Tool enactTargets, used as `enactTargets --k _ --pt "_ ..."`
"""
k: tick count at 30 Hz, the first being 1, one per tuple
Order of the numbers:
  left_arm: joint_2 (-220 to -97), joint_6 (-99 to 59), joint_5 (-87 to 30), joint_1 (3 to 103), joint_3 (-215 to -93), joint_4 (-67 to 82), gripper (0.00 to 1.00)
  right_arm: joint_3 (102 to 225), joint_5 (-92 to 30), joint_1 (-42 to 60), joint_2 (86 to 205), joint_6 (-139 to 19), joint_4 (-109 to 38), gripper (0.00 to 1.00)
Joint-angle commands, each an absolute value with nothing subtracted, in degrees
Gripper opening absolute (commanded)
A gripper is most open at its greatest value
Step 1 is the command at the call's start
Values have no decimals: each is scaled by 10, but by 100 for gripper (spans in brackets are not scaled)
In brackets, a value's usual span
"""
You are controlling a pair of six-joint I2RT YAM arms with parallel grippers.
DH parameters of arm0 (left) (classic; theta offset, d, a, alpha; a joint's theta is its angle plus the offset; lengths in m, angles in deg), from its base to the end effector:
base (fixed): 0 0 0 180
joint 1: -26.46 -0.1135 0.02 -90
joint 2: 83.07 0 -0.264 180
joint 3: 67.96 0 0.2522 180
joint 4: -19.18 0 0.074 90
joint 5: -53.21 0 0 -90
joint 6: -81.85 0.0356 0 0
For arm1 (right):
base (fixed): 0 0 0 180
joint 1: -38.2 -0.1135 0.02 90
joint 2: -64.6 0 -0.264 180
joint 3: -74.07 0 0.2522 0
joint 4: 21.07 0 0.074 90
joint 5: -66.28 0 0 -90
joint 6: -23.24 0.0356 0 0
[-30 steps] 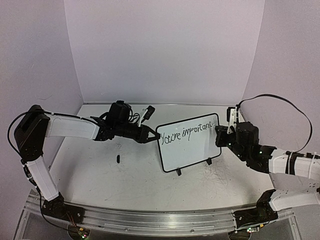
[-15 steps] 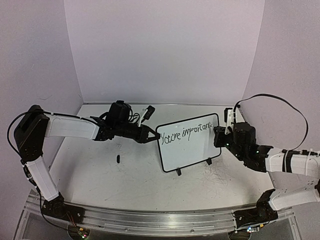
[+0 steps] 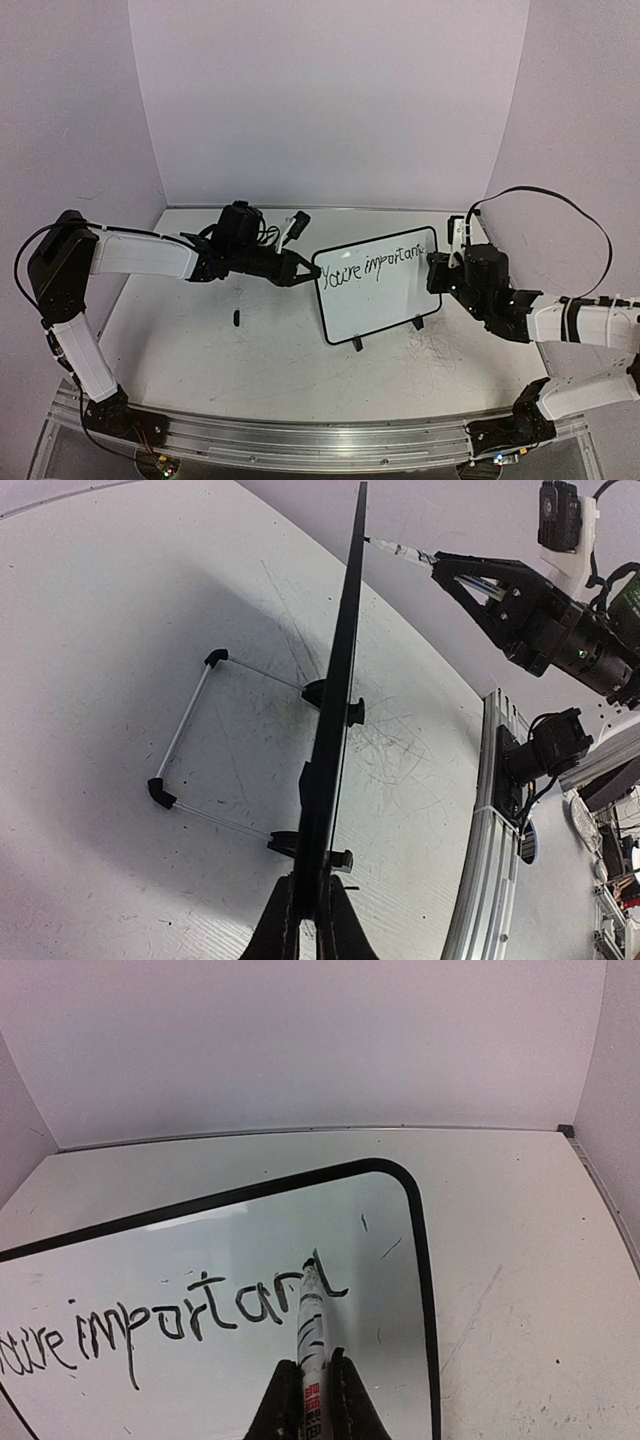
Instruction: Write a sentence on the whiteboard
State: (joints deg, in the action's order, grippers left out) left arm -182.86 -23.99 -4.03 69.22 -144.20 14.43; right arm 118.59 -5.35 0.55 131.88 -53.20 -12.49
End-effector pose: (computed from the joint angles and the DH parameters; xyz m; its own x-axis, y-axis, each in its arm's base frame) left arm 0.2715 -0.2773 0.2236 -0.5862 0.2294 -0.7770 0.7908 0.3706 -0.4871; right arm 0.2088 0.1469 0.2330 -0.2677 0.0745 -0.9606 -0.2829 0.9470 0.1523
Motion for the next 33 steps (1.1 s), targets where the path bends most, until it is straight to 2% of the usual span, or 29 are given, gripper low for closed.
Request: enactTargets --k 1,3,5,9,12,23,29,33 --pt "-1810 -214 -65 691 -1436 130 0 1218 -18 10 1331 -526 -135 0" --pt "-1810 -214 -66 691 -1436 130 0 1225 23 10 1321 -513 -169 0" --pt "-1809 -213 -70 691 -1436 130 0 1207 38 10 1261 -511 -173 0" --pt "-1810 -213 -69 691 -1437 130 0 1183 -34 10 1156 -535 -179 0" --pt "-1812 -214 -66 691 -1439 130 0 1197 -69 10 1159 -533 -247 0" --pt "-1807 -211 -75 691 -1435 130 0 1192 -252 8 1130 -543 -283 0" --pt "-1806 -209 -78 691 -1436 130 0 1197 -277 -12 1148 -527 -289 0" --pt "-1804 -208 -78 691 -1436 129 0 1208 -250 -60 1174 -516 -288 0"
